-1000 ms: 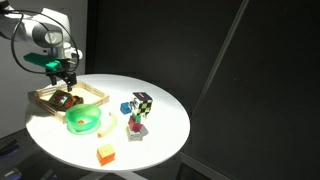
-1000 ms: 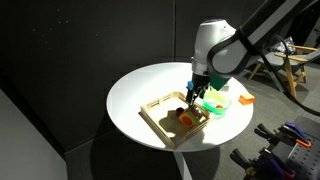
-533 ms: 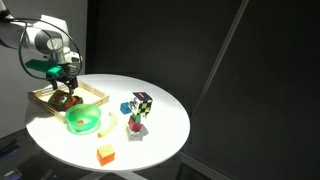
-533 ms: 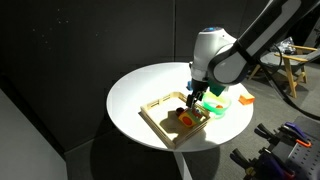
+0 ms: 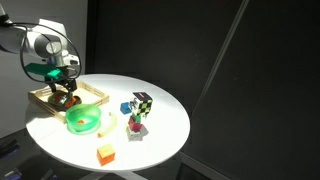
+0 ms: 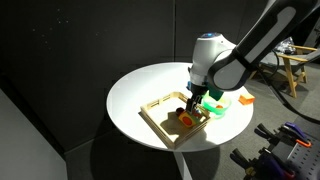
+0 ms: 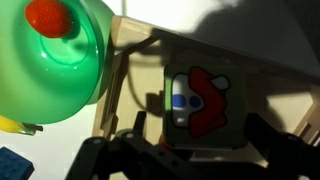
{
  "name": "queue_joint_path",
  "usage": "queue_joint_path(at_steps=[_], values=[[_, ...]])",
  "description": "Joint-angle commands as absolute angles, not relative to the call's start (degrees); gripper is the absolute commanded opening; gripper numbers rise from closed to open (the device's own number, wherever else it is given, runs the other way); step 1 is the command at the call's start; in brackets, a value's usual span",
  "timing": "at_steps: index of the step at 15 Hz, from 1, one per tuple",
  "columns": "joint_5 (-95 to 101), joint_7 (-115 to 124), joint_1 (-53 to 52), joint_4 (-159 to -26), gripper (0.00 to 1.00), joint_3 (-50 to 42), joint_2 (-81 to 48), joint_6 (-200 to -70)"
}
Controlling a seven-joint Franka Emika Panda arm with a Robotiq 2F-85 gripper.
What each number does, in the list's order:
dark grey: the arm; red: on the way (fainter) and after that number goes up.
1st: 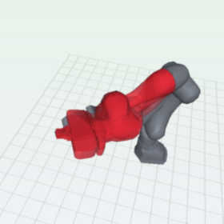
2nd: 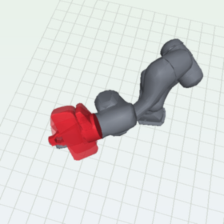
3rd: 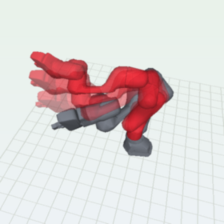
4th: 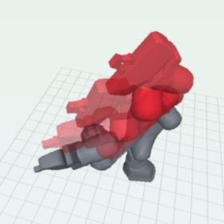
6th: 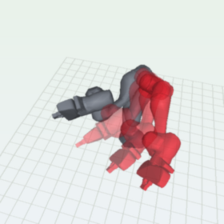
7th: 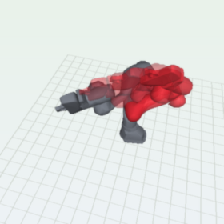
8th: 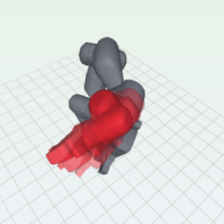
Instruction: Remove the block with a house image from the wooden tray and move it into the green bowl
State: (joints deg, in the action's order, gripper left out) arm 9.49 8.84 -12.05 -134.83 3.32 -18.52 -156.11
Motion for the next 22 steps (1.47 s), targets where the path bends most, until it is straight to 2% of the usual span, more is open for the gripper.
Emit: queue_joint_path(at_steps=[1,10,11,12,20,22], values=[[11.2,10.4,-13.0,-134.8,1.00,1.9,-19.0,-157.2],[11.3,10.9,-13.3,-134.6,1.00,0.8,-20.1,-157.3],[11.3,11.0,-13.4,-134.5,0.75,0.8,-20.2,-157.3],[11.4,11.0,-13.4,-134.5,0.74,0.6,-20.2,-157.4],[10.9,10.9,-13.3,-134.2,0.12,0.7,-20.1,-156.8],[10.6,10.9,-13.2,-134.1,0.01,0.8,-19.6,-156.0]])
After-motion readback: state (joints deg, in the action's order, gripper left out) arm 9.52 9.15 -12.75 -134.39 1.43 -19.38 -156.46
